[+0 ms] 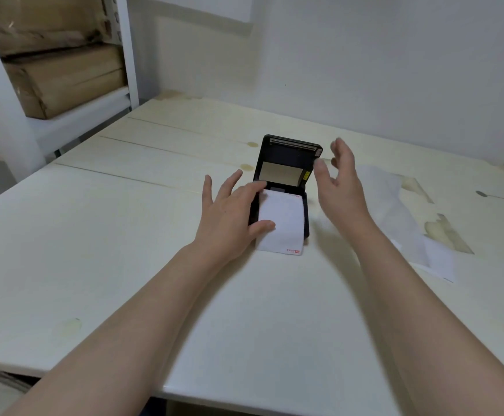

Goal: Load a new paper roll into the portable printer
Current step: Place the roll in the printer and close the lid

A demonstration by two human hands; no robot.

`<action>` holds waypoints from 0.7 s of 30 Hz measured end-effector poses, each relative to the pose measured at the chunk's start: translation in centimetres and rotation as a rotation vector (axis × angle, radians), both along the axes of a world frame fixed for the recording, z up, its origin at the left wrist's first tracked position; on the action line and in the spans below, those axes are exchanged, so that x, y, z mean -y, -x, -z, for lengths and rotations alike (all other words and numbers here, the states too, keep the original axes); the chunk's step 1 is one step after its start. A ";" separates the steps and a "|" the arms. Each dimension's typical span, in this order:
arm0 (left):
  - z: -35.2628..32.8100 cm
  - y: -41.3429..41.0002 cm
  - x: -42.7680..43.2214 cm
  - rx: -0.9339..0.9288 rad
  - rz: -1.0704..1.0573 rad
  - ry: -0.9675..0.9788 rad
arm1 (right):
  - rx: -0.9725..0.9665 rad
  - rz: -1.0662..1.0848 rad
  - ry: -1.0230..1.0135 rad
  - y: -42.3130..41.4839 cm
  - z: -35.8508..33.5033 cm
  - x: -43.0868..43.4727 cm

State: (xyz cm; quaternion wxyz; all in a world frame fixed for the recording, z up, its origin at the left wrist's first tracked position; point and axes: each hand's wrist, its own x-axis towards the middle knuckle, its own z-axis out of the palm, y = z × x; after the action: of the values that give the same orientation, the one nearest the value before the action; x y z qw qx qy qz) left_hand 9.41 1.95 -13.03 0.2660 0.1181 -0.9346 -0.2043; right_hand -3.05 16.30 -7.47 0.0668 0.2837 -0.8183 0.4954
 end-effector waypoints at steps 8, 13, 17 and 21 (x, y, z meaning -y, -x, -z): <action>-0.1 -0.1 0.0 -0.137 -0.118 0.055 | -0.031 -0.088 0.062 -1.0 0.0 -0.3; -0.1 -0.4 -0.3 -0.125 -0.102 0.089 | -0.079 -0.230 0.025 -1.8 2.3 -2.8; -0.1 -0.8 -0.4 -0.121 -0.106 0.122 | -0.169 -0.222 -0.109 -2.5 3.8 -3.8; -0.2 -1.1 -0.5 -0.108 -0.092 0.149 | -0.227 -0.223 -0.199 -2.8 4.8 -3.9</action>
State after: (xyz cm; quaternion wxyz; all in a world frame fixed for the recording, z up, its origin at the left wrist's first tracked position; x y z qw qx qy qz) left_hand 10.49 2.42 -12.88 0.3334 0.1297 -0.9250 -0.1279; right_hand -0.25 20.21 -12.26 0.0753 0.4318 -0.8139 0.3813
